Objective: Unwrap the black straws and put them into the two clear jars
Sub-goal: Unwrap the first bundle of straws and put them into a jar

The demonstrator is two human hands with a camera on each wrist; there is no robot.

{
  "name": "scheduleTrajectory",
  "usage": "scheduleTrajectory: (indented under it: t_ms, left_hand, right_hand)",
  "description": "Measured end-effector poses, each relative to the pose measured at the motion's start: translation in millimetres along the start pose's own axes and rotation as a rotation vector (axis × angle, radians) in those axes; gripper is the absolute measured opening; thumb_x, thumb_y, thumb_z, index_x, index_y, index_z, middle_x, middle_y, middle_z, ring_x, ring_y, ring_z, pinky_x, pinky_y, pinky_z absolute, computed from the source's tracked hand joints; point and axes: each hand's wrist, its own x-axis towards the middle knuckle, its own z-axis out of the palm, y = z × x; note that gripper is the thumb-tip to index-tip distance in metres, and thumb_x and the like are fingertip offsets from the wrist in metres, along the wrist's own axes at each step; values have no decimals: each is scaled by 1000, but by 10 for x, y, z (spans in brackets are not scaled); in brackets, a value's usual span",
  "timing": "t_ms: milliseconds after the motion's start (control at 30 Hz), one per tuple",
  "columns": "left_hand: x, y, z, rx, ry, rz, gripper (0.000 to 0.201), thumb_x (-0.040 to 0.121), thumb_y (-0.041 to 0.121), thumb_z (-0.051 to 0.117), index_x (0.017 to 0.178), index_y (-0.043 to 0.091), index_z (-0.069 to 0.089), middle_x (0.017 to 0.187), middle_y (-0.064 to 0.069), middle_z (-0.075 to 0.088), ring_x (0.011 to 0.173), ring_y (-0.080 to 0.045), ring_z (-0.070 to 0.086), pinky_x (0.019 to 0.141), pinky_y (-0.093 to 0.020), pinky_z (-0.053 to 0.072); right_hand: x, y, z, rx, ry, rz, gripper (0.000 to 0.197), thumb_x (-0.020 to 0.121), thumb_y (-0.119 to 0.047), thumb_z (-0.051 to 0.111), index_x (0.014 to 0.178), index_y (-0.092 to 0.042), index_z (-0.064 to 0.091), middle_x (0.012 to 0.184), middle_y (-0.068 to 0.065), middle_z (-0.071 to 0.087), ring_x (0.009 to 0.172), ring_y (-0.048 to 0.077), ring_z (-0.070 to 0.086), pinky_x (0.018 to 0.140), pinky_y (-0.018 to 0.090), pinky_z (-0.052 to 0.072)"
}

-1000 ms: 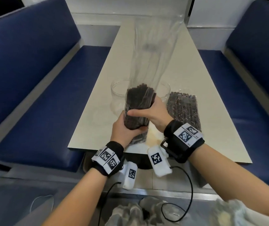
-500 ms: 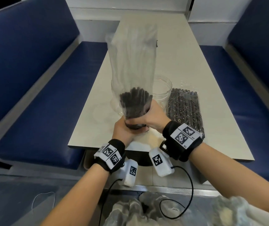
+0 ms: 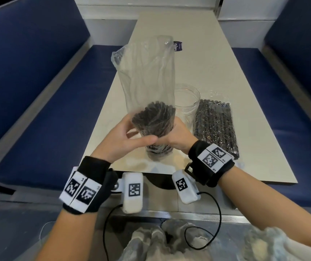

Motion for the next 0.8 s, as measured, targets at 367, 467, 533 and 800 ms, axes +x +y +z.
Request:
scheduleTrajectory:
  t_ms: [367, 467, 533, 800]
  left_hand:
    - [265, -116, 527, -90, 442, 126, 39, 47, 10, 88, 71, 27, 62, 77, 14, 65, 69, 14, 63, 70, -9, 51]
    - [253, -182, 539, -46, 411, 133, 43, 55, -2, 87, 69, 29, 60, 73, 23, 64, 67, 21, 60, 65, 0, 46]
    - [254, -237, 513, -23, 393, 122, 42, 59, -3, 84, 70, 29, 59, 76, 17, 62, 66, 22, 59, 65, 0, 45]
    - [233, -378, 584, -28, 292, 11, 37, 53, 17, 85, 80, 35, 67, 65, 33, 65, 69, 23, 58, 63, 0, 45]
  right_hand:
    - [-32, 197, -13, -165, -40, 45, 41, 59, -2, 75, 99, 2, 65, 92, 8, 69, 79, -1, 64, 80, 20, 53]
    - [-129, 207, -75, -238, -88, 94, 46, 65, -1, 78, 106, -3, 59, 100, 4, 67, 88, 5, 62, 84, 21, 51]
    - [-225, 168, -150, -298, -125, 88, 58, 67, -2, 78, 118, -10, 51, 114, 3, 62, 98, 2, 57, 85, 9, 44]
    - [-391, -270, -239, -249, -46, -115, 104, 56, -16, 87, 139, -21, 24, 143, -1, 38, 129, 9, 40, 111, 20, 30]
